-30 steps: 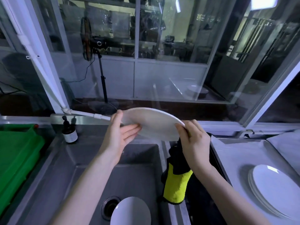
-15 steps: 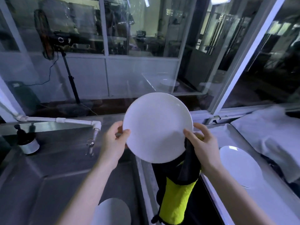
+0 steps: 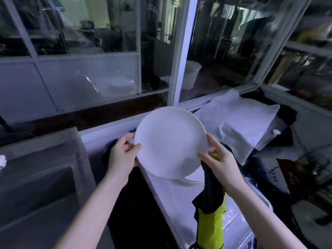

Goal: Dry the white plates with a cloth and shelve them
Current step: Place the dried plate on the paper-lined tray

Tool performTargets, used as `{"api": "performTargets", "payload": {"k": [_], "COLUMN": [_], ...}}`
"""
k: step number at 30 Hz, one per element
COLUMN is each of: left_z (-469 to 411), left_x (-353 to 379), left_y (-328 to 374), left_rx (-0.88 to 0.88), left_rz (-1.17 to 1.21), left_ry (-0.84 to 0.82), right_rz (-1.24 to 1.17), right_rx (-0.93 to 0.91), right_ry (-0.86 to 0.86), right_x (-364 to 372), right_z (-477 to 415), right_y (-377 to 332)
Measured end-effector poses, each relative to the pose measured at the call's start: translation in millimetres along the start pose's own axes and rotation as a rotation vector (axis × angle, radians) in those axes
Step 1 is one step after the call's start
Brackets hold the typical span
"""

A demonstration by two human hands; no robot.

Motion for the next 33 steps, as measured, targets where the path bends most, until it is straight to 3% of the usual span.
{"api": "performTargets", "payload": {"k": [6, 12, 21, 33], "left_z": [-0.7, -10.1, -40.3, -54.0], "left_x": [84.7, 124.9, 146.0, 147.5], "left_y": [-39.8, -94.1, -155.9, -186.0], "left_rx": [-0.106, -0.187, -0.174, -0.096], "left_rz": [-0.047, -0.221, -0.446, -0.632], "left_ry": [-0.103, -0.153, -0.072, -0.039], "right_rz": [0.115, 0.178, 0.288, 0.395], "right_rx": [0.106, 0.207, 0.273, 0.314], "right_ry": [0.049, 0.050, -0.051, -0.142], "right_x": [-53.8, -57.7, -32.6, -11.2], "right_z": [-29.0, -56.0, -104.9, -119.7], "right_y": [71.6, 143.2, 208.5, 250.1]}}
Point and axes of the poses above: each hand's wrist, its own z-axis away from the middle knuckle, its own x-axis out of the palm, y = z × x, the point moved 4 cm from there along -z, towards the middle knuckle, and after that the axes turned 9 degrees about y, right-handed, at the moved point
